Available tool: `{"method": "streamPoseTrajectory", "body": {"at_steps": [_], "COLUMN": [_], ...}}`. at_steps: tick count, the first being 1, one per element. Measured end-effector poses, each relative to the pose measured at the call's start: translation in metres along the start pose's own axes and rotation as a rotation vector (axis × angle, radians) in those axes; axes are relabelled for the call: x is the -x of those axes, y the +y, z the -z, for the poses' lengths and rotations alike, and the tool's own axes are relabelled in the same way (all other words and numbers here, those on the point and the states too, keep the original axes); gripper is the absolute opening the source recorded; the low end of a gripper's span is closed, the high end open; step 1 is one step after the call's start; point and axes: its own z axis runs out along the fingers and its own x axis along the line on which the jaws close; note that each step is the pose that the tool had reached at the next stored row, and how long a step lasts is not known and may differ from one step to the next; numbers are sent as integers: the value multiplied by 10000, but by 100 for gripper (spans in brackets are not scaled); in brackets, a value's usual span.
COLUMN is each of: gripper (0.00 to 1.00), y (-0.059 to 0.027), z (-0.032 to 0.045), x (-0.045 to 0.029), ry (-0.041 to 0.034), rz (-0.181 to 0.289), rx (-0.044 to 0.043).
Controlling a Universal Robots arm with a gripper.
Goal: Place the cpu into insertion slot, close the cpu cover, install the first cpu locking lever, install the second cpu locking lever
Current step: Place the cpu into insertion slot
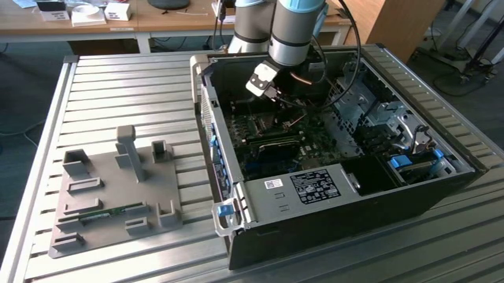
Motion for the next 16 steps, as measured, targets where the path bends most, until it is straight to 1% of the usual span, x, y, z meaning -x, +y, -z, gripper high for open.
{"method": "streamPoseTrajectory", "body": {"at_steps": [6, 7, 8, 9, 10, 11, 14, 15, 16], "gripper": [67, 66, 59, 59, 53, 53, 36, 36, 29], "y": [0, 0, 0, 0, 0, 0, 0, 0, 0], "z": [2, 2, 2, 2, 2, 2, 3, 3, 3], "x": [0, 0, 0, 0, 0, 0, 0, 0, 0], "ry": [-2, -2, -2, -2, -3, -2, -2, -2, -2], "rz": [0, 0, 0, 0, 0, 0, 0, 0, 0], "rx": [-1, -1, -1, -1, -2, -1, -1, -1, -1]}}
